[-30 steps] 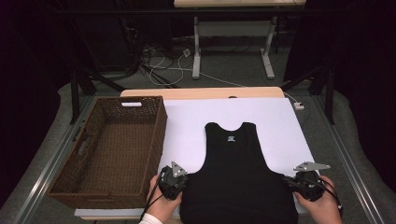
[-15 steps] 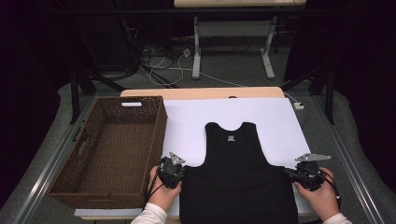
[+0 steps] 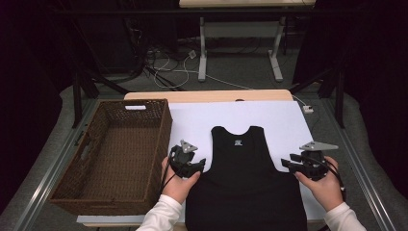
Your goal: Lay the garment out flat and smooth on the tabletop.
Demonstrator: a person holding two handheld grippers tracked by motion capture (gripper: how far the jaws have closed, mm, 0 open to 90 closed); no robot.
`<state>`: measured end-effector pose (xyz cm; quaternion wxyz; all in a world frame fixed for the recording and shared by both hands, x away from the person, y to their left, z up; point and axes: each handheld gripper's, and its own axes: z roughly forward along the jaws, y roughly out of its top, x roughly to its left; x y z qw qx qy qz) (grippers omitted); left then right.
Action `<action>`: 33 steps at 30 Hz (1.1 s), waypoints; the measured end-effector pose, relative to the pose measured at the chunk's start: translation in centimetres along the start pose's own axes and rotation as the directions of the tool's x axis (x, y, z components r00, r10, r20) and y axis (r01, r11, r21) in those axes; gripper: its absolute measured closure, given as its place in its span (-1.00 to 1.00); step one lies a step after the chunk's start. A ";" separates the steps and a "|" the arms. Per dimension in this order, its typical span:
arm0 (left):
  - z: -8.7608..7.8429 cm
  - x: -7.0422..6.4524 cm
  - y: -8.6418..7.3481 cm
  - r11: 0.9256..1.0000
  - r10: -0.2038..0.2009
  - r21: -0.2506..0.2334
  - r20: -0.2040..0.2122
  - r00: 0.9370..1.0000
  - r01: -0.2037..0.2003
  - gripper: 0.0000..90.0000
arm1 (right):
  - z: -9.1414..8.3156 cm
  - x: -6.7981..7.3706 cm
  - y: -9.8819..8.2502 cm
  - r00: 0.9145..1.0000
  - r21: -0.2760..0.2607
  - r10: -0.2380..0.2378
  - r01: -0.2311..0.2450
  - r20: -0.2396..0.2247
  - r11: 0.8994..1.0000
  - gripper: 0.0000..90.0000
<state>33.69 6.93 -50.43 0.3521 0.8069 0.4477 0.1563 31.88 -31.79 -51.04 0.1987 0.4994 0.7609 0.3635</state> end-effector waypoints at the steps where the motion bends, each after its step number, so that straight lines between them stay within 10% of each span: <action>1: 0.2 0.0 0.5 1.000 0.001 -0.007 0.003 1.000 -0.001 0.06 | 0.3 0.2 0.5 1.000 0.003 -0.010 0.010 -0.002 1.000 0.09; 8: 1.8 0.2 3.7 0.998 -0.058 0.020 0.078 0.995 0.057 -0.11 | 2.4 1.0 3.8 0.997 0.031 -0.083 0.082 0.007 0.996 -0.13; 14: 3.2 0.5 5.9 1.000 -0.023 -0.011 0.062 0.998 0.024 -0.21 | 3.8 0.8 6.2 0.990 0.001 -0.140 0.140 0.017 0.990 -0.22; 33: 9.3 1.6 9.4 1.000 0.009 -0.001 0.118 0.993 -0.009 -0.28 | 10.6 -0.3 9.5 0.997 0.047 -0.071 0.071 -0.014 0.996 -0.18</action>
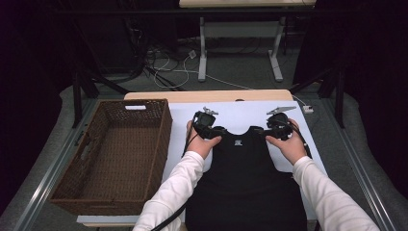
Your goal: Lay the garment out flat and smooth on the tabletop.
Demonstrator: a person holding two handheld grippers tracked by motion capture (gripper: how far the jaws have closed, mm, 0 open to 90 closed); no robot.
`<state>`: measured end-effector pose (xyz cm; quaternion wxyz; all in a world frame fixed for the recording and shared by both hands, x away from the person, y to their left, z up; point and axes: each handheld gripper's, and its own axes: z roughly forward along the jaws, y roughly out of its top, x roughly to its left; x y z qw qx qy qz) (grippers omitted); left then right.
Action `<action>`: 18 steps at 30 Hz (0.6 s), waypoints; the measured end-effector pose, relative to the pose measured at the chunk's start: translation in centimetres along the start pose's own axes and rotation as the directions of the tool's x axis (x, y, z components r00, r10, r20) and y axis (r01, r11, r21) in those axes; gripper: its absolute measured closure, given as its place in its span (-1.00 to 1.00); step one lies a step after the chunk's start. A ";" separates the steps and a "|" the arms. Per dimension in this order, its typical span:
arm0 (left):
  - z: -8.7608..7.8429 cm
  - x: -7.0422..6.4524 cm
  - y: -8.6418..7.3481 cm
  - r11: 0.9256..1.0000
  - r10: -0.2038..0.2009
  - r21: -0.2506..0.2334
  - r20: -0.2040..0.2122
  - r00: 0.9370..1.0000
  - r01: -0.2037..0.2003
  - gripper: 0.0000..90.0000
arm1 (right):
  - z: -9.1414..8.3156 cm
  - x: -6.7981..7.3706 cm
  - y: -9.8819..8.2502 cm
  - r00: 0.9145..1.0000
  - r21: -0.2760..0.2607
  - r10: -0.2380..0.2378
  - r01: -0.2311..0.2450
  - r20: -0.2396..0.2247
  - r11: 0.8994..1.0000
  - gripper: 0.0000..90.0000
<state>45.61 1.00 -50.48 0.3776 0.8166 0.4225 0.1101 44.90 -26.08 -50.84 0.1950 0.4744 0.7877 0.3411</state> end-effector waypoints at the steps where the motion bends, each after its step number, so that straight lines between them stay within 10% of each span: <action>1: 0.2 0.1 0.0 1.000 0.002 0.003 0.000 1.000 -0.002 -0.28 | 0.3 0.0 0.1 1.000 0.003 0.001 -0.001 0.004 1.000 -0.18; 18: 3.3 2.5 -0.5 0.998 0.034 0.046 -0.089 0.995 -0.030 0.03 | 3.9 -2.0 -0.6 0.997 -0.001 0.064 -0.064 0.033 0.998 0.21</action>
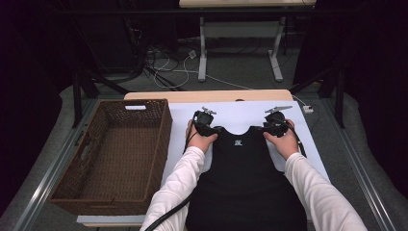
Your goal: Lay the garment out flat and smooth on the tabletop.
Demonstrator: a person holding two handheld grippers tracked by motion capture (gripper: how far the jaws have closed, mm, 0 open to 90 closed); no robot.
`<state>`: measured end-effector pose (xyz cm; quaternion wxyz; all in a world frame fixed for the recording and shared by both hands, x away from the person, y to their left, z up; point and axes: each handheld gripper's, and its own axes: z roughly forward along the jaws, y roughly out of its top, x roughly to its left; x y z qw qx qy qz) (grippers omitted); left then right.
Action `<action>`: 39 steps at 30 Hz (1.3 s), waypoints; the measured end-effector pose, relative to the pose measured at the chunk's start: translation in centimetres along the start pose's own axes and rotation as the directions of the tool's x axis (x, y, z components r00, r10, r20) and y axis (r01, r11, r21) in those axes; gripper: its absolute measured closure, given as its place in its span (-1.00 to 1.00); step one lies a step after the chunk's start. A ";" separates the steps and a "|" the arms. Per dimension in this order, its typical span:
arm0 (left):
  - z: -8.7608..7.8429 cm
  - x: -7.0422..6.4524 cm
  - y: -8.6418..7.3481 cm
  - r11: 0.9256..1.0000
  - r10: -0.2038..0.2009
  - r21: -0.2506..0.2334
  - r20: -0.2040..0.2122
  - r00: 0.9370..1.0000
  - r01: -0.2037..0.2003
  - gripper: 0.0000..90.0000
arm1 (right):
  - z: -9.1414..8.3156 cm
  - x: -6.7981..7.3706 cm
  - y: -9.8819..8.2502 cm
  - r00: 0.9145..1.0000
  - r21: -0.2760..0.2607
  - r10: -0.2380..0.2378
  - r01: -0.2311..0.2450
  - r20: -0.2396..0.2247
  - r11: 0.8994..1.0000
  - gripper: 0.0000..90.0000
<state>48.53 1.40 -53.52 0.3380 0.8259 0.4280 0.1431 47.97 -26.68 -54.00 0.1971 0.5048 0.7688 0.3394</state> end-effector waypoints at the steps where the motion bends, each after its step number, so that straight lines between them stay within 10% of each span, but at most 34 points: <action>1: 0.1 0.1 0.0 1.000 0.004 0.010 -0.012 1.000 -0.004 0.05 | 0.2 -0.1 0.0 1.000 0.011 0.001 -0.001 0.005 1.000 0.21; 13: 2.0 0.9 -0.2 0.999 0.021 0.034 -0.018 1.000 -0.021 0.23 | 2.0 -0.6 0.1 1.000 0.045 -0.017 0.017 0.005 0.999 0.42; 21: 1.6 0.2 0.1 0.999 -0.020 0.044 0.020 1.000 0.019 0.91 | 1.6 0.2 0.2 0.997 0.068 -0.077 0.079 -0.029 0.995 0.85; 39: -2.8 0.9 5.6 0.994 0.004 -0.106 -0.017 1.000 -0.006 0.94 | -2.9 -0.9 5.2 0.999 -0.106 -0.035 0.038 0.032 0.994 0.86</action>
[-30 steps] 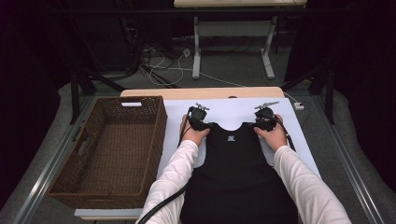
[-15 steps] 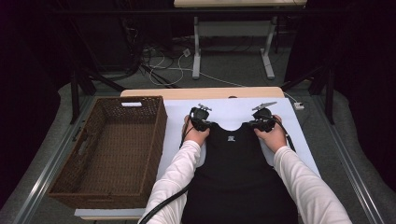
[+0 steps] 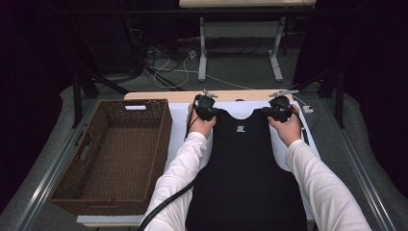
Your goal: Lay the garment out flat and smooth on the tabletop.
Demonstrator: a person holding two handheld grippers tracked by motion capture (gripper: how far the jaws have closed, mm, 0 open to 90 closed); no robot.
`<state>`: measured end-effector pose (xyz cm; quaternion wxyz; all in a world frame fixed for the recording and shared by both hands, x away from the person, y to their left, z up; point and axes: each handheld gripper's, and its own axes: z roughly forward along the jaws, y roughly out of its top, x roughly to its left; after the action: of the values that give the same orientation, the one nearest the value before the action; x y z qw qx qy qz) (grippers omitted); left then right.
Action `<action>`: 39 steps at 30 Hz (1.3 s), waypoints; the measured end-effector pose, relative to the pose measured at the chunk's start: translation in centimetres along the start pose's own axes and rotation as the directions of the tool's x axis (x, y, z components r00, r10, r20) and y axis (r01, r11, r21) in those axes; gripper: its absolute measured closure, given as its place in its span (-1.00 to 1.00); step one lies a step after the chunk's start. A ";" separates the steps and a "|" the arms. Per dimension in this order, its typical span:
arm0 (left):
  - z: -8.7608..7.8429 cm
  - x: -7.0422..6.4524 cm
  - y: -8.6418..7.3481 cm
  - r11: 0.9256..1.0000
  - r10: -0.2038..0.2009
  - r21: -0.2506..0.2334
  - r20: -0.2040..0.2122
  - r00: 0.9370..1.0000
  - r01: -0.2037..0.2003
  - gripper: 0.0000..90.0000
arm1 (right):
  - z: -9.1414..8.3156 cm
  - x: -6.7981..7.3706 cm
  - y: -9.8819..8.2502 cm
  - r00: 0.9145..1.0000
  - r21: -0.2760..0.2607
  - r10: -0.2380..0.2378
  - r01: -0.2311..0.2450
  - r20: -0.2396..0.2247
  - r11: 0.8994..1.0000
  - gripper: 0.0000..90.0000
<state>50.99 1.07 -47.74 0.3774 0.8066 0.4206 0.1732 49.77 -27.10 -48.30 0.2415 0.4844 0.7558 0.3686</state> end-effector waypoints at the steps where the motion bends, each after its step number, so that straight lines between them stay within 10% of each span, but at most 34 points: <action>1: -0.2 0.1 0.3 1.000 0.000 -0.007 -0.001 1.000 0.000 0.94 | -0.2 -0.1 0.3 1.000 -0.002 -0.001 0.001 -0.002 1.000 0.86; 11: -0.6 0.3 1.9 0.999 -0.005 -0.042 -0.015 1.000 0.004 0.94 | -0.9 -0.2 2.6 1.000 -0.045 -0.008 0.010 0.028 0.999 0.86; 27: 1.4 0.4 0.2 1.000 -0.028 -0.001 -0.017 0.999 0.028 0.89 | 0.9 0.1 0.9 0.999 0.014 0.027 -0.027 0.027 1.000 0.77; 39: 1.2 1.0 -0.5 0.999 -0.033 0.014 -0.094 0.995 0.034 0.00 | 1.7 0.0 -0.1 0.993 0.070 -0.005 -0.004 0.121 0.998 0.01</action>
<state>52.05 1.52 -48.92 0.3541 0.7933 0.4526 0.2011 50.91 -26.57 -49.38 0.2700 0.5137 0.7523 0.3119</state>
